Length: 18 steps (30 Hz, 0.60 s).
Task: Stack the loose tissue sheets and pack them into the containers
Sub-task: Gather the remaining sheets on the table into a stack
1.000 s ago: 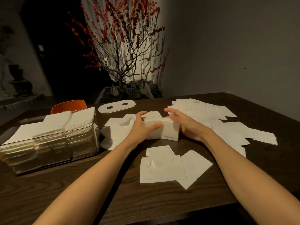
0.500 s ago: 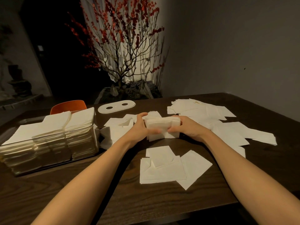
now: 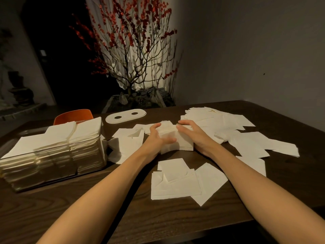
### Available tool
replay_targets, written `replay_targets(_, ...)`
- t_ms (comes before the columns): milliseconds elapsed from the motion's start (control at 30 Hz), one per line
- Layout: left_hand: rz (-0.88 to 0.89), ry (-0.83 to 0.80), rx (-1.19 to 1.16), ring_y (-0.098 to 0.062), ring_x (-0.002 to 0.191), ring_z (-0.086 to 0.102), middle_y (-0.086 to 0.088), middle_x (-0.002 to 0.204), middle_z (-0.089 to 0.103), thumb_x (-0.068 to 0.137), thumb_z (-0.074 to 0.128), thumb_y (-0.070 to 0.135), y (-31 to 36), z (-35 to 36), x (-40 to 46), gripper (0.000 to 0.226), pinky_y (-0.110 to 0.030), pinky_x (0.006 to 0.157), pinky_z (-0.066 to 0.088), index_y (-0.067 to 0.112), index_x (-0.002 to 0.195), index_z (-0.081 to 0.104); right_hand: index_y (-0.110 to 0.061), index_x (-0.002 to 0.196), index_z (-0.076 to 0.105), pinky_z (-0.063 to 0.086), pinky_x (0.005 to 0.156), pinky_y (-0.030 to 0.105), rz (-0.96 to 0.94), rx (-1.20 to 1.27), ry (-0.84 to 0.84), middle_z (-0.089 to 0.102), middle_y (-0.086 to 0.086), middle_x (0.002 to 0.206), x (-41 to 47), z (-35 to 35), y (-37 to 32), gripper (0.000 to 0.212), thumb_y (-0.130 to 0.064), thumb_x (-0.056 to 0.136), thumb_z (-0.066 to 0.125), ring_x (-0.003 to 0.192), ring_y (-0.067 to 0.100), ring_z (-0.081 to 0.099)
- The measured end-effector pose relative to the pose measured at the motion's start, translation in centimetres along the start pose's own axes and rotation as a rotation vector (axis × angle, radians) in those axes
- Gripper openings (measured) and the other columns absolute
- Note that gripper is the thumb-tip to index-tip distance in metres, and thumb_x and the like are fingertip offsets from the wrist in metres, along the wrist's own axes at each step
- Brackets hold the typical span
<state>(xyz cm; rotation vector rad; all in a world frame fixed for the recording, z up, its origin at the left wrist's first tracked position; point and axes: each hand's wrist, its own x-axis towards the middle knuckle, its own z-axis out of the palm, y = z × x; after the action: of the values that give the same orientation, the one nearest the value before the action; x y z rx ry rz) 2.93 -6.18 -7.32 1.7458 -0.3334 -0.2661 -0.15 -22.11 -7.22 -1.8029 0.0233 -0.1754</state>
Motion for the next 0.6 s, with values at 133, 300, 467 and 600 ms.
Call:
replay_targets(133,0.005,0.080,0.086,-0.026,0.128,0.039,-0.006,0.146,0.034,0.080,0.077,0.020,0.1,-0.3,0.2,0.091,-0.039,0.108,0.037,0.025,0.146,0.014,-0.031,0.128,0.043,0.045,0.100,0.034,0.063,0.063,0.172,0.047,0.001,0.137,0.7,0.5,0.0,0.034,-0.048,0.097,0.043,0.118,0.018,0.049)
replay_targets(300,0.038,0.011,0.312,-0.011,0.112,0.038,-0.004,0.143,0.036,0.080,0.077,0.030,0.3,-0.2,-0.2,0.096,-0.028,0.099,0.041,0.016,0.146,0.009,-0.032,0.135,0.041,0.039,0.105,0.036,0.026,-0.061,0.011,0.039,-0.006,0.142,0.4,-0.4,0.0,0.048,-0.056,0.093,0.045,0.125,0.018,0.042)
replay_targets(467,0.069,0.023,0.375,-0.010,0.110,0.036,-0.005,0.140,0.038,0.076,0.079,0.038,0.3,-0.5,-0.3,0.101,-0.022,0.087,0.040,0.012,0.144,0.009,-0.036,0.130,0.035,0.044,0.086,0.018,-0.010,-0.213,-0.200,0.039,-0.007,0.131,-0.5,-2.4,0.1,0.064,-0.039,0.080,0.074,0.109,0.011,0.045)
replay_targets(600,0.013,-0.050,0.301,-0.016,0.116,0.040,0.001,0.131,0.036,0.083,0.074,0.031,0.0,-1.1,0.0,0.085,-0.030,0.101,0.043,0.023,0.143,0.015,-0.030,0.128,0.035,0.044,0.088,0.018,-0.011,-0.284,-0.224,0.041,-0.007,0.126,-0.8,-2.7,-0.3,0.056,-0.024,0.085,0.069,0.110,0.010,0.046)
